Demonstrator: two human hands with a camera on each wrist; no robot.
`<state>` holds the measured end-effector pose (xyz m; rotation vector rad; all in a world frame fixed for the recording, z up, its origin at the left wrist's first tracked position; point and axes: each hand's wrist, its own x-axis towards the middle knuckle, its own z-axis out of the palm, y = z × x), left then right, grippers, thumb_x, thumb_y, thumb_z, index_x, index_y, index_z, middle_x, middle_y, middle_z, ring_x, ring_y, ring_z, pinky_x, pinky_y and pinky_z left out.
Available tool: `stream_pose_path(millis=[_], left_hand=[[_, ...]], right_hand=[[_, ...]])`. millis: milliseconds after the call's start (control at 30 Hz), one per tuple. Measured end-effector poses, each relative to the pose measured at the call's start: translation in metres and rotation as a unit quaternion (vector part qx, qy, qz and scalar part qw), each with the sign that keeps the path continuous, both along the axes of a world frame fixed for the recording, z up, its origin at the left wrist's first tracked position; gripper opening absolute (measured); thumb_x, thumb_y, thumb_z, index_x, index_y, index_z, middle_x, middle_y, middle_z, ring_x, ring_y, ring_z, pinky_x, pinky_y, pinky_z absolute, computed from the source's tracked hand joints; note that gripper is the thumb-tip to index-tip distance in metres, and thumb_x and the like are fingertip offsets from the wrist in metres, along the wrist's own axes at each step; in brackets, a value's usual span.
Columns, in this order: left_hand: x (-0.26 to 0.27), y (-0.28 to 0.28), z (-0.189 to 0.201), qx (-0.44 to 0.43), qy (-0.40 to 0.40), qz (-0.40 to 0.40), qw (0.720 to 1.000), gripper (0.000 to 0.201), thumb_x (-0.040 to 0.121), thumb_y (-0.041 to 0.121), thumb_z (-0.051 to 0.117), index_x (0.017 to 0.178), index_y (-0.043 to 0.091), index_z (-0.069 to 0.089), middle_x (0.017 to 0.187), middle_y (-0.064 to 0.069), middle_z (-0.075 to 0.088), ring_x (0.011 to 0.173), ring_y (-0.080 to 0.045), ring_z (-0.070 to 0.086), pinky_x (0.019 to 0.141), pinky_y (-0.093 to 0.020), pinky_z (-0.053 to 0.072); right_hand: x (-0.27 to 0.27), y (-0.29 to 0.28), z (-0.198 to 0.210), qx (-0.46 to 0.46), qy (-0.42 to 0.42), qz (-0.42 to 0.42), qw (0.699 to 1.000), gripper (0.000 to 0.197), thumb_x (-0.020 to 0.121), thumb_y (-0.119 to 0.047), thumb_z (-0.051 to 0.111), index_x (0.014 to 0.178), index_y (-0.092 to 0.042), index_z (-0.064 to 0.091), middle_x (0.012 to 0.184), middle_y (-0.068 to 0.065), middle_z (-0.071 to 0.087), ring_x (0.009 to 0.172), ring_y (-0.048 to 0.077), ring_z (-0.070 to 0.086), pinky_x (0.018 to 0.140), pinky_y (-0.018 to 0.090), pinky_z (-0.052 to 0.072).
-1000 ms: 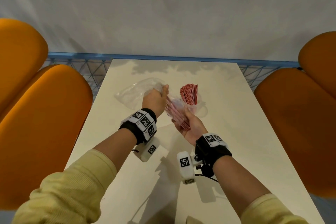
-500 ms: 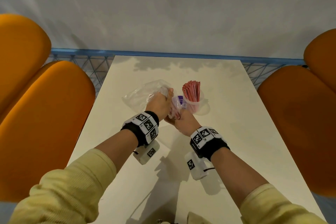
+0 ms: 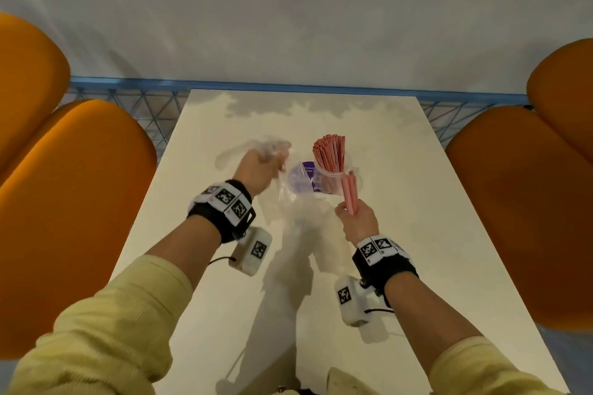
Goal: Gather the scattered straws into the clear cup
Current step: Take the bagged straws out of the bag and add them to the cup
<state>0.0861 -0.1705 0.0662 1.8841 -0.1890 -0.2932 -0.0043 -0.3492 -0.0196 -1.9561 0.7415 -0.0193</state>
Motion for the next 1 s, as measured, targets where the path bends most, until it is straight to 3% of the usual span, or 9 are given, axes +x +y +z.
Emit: stream_pose_path(millis=[100,200,267,367,533,633,767,900,1000], left_hand=[[-0.026,-0.002,-0.029,0.032,0.036,-0.094,0.994,0.021,0.091,0.028,0.058,0.108,0.017,0.056,0.067,0.004,0.059,0.047,0.004,0.053,0.045,-0.008,0.040],[-0.045,-0.009,-0.072,0.104,0.071,-0.151,0.981,0.038,0.077,0.038,0.071,0.095,0.006,0.062,0.069,0.000,0.066,0.050,0.007,0.058,0.057,-0.015,0.048],[-0.056,-0.013,-0.095,0.198,0.112,-0.160,0.961,0.043,0.075,0.037,0.073,0.103,0.008,0.060,0.089,-0.004,0.068,0.081,-0.008,0.066,0.076,-0.029,0.051],[-0.072,-0.013,-0.107,0.316,0.161,-0.125,0.927,0.081,0.071,0.044,0.076,0.133,0.007,0.039,0.131,-0.009,0.055,0.119,-0.028,0.054,0.097,-0.033,0.045],[-0.068,-0.007,-0.092,0.460,0.146,-0.117,0.868,0.088,0.059,0.067,0.074,0.121,0.008,0.052,0.117,-0.008,0.065,0.105,-0.025,0.066,0.092,-0.032,0.053],[-0.059,0.001,-0.076,0.520,0.089,-0.143,0.837,0.078,0.072,0.075,0.052,0.107,0.007,0.063,0.106,-0.009,0.070,0.101,-0.026,0.066,0.089,-0.031,0.053],[-0.036,-0.002,-0.051,0.471,0.033,-0.082,0.878,0.068,0.095,0.055,0.025,0.101,0.001,0.065,0.101,-0.017,0.072,0.089,-0.032,0.069,0.085,-0.035,0.055],[-0.023,-0.022,-0.033,0.198,0.052,0.003,0.979,0.049,0.097,0.050,0.027,0.115,0.010,0.048,0.096,-0.013,0.069,0.054,-0.021,0.060,0.046,-0.026,0.048],[-0.017,-0.041,-0.032,0.067,0.008,0.033,0.997,0.042,0.096,0.051,0.033,0.117,0.017,0.045,0.088,-0.005,0.066,0.054,-0.017,0.054,0.047,-0.022,0.041]], right_hand=[[0.008,-0.002,0.002,0.029,-0.014,-0.033,0.999,0.013,0.086,-0.021,0.058,0.074,-0.023,0.052,0.064,-0.001,0.050,0.053,0.013,0.044,0.051,0.023,0.037],[0.006,-0.002,0.007,0.022,-0.031,0.002,0.999,0.007,0.087,-0.018,0.058,0.081,-0.018,0.054,0.062,-0.004,0.049,0.055,0.012,0.044,0.054,0.024,0.038],[0.003,-0.001,0.005,0.026,-0.032,0.016,0.999,0.011,0.086,-0.018,0.059,0.078,-0.021,0.053,0.061,-0.005,0.048,0.054,0.011,0.043,0.053,0.023,0.037],[0.000,0.004,0.001,0.028,-0.017,0.035,0.999,0.019,0.086,-0.022,0.060,0.070,-0.026,0.051,0.061,-0.007,0.048,0.054,0.010,0.043,0.054,0.023,0.037],[-0.001,0.014,0.002,0.022,0.009,0.077,0.997,0.022,0.084,-0.026,0.061,0.066,-0.027,0.048,0.062,-0.006,0.049,0.055,0.011,0.044,0.060,0.028,0.039],[0.002,0.019,0.007,0.012,0.012,0.086,0.996,0.025,0.082,-0.025,0.064,0.063,-0.024,0.047,0.061,-0.004,0.050,0.055,0.014,0.045,0.060,0.029,0.040],[0.007,0.023,0.016,-0.029,0.015,0.111,0.993,0.030,0.079,-0.021,0.067,0.059,-0.024,0.044,0.060,-0.006,0.051,0.067,0.022,0.052,0.069,0.030,0.042],[0.013,0.031,0.026,-0.071,0.010,0.169,0.983,0.024,0.079,-0.018,0.066,0.064,-0.020,0.047,0.068,-0.002,0.055,0.073,0.019,0.053,0.070,0.026,0.038],[0.020,0.036,0.036,-0.094,0.006,0.210,0.973,0.012,0.082,-0.015,0.065,0.081,-0.013,0.054,0.081,0.002,0.058,0.077,0.020,0.054,0.070,0.025,0.038]])
